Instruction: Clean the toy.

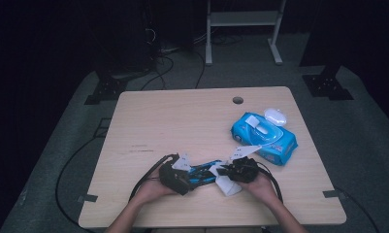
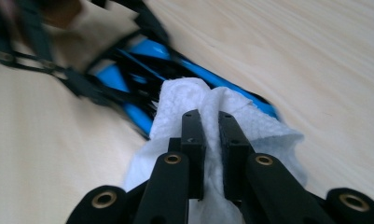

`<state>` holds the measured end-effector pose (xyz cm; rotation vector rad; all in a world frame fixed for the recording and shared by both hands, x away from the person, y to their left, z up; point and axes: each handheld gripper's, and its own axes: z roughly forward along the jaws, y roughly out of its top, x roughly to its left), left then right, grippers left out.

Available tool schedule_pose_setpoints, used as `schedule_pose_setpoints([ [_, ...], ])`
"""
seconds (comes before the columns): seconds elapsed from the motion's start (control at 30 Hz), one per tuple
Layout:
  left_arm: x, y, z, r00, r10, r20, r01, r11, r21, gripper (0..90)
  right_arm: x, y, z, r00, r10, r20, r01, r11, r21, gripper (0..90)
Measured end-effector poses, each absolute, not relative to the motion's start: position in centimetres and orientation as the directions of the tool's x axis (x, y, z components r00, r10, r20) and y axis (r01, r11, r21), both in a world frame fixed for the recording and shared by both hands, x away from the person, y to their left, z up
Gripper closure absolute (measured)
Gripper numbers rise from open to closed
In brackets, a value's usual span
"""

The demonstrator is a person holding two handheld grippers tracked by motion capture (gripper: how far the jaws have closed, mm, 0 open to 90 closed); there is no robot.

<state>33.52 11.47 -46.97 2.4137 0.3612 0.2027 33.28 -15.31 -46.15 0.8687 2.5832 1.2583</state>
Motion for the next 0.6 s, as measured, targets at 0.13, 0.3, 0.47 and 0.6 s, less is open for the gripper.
schedule_pose_setpoints([
  [0.13, 33.6, 11.4, -47.0, 0.950, 0.309, 0.048, 0.203, -0.728, 0.655, 24.0, 33.9, -17.0, -46.4, -0.776, 0.618, 0.128, 0.487, 0.456, 0.745, 82.5],
  [0.3, 33.6, 11.5, -47.0, 0.950, 0.310, 0.045, 0.206, -0.727, 0.655, 23.9, 33.1, -15.5, -46.2, -0.812, 0.570, 0.127, 0.449, 0.470, 0.760, 82.4],
  [0.47, 33.5, 11.4, -47.0, 0.949, 0.311, 0.049, 0.205, -0.728, 0.655, 24.0, 33.5, -15.9, -46.3, -0.801, 0.584, 0.131, 0.460, 0.461, 0.759, 82.5],
  [0.6, 33.5, 11.4, -47.0, 0.949, 0.311, 0.050, 0.205, -0.729, 0.654, 24.0, 33.8, -17.0, -46.5, -0.772, 0.618, 0.150, 0.500, 0.445, 0.743, 82.4],
])
